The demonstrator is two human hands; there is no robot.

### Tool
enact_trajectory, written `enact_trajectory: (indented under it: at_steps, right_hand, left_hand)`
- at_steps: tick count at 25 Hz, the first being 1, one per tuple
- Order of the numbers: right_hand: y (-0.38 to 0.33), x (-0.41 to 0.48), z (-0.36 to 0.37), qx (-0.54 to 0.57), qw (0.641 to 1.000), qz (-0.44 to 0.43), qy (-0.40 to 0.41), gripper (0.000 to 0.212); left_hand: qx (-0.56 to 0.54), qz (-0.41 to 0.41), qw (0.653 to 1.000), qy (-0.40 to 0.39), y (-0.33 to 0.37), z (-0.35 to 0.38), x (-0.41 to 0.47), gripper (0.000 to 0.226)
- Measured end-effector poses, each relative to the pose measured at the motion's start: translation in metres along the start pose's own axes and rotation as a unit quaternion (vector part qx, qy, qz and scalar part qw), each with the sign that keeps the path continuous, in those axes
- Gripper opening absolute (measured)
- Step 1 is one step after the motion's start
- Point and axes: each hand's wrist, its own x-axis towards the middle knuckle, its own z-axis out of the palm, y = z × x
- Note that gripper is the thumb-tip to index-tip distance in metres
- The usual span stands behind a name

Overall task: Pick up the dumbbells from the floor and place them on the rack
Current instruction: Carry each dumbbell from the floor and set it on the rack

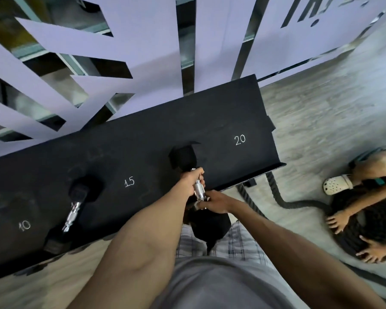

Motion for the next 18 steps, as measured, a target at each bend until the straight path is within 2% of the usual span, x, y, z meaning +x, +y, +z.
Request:
enact_trajectory:
  at_steps: [2,9,16,18]
  right_hand:
    - [0.000,0.011,-0.025,0.006,1.000,0.002,0.004,0.014]
    - [0.016,0.044,-0.100,0.042,0.999,0.014,-0.007,0.013]
    - [0.054,0.079,-0.154,0.079,0.995,0.053,-0.016,0.015]
    - [0.060,0.084,-0.167,0.049,0.998,0.042,-0.005,0.010]
  left_hand:
    - [0.006,-0.001,1.000,0.022,0.023,0.016,0.009,0.025]
    - [0.015,0.016,0.995,0.102,0.072,0.077,0.048,0.031]
    - [0.043,0.025,0.984,0.173,0.099,0.138,0.081,0.018]
    - [0.040,0.028,0.980,0.195,0.100,0.152,0.090,0.032]
